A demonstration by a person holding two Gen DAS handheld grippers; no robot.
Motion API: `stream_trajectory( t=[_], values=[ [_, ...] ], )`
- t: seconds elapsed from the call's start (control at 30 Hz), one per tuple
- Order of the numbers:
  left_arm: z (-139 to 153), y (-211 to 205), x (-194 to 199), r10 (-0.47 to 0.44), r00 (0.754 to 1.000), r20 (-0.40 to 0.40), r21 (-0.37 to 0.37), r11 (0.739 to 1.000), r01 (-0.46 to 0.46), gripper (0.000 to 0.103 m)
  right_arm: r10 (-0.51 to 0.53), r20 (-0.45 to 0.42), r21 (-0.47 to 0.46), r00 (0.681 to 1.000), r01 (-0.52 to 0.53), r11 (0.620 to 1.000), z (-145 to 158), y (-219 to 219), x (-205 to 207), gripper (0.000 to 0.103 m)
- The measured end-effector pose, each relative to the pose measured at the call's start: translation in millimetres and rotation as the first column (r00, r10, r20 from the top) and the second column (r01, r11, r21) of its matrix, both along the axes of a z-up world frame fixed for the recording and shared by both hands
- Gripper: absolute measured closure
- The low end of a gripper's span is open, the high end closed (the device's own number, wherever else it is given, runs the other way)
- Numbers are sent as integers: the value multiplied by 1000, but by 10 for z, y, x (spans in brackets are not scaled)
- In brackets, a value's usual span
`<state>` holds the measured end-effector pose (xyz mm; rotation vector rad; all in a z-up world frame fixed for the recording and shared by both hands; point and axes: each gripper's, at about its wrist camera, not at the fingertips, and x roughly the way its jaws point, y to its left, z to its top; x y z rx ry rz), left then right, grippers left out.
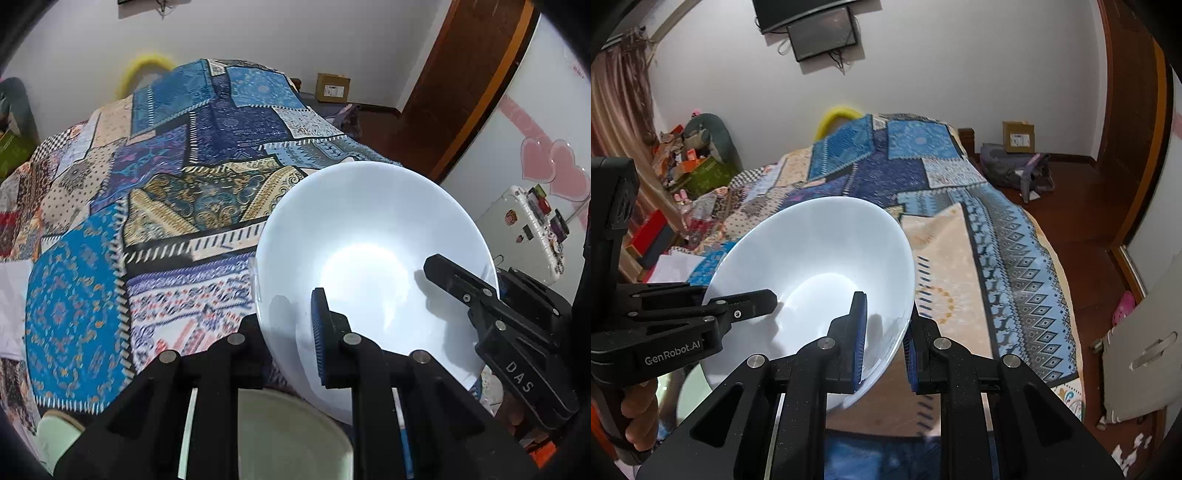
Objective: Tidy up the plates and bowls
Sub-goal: 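Lift and carry the white bowl toward the stacked bowls with both grippers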
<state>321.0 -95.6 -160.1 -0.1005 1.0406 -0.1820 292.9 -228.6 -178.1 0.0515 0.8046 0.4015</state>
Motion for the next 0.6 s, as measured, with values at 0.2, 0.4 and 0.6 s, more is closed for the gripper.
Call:
stream_trajectory(
  t=[0.2, 0.4, 0.6],
  values=[
    [208, 179, -311, 30, 999, 37, 14, 999, -31, 85, 30, 28, 3, 999, -30, 1000, 125, 173, -185, 86],
    [364, 393, -632, 72, 995, 67, 20, 997, -73, 85, 66, 47, 11, 997, -66, 998, 220, 395, -340, 86],
    [462, 687, -909, 121, 989, 80, -3, 993, -121, 85, 111, 61, 14, 992, -112, 994, 269, 647, -515, 86]
  ],
)
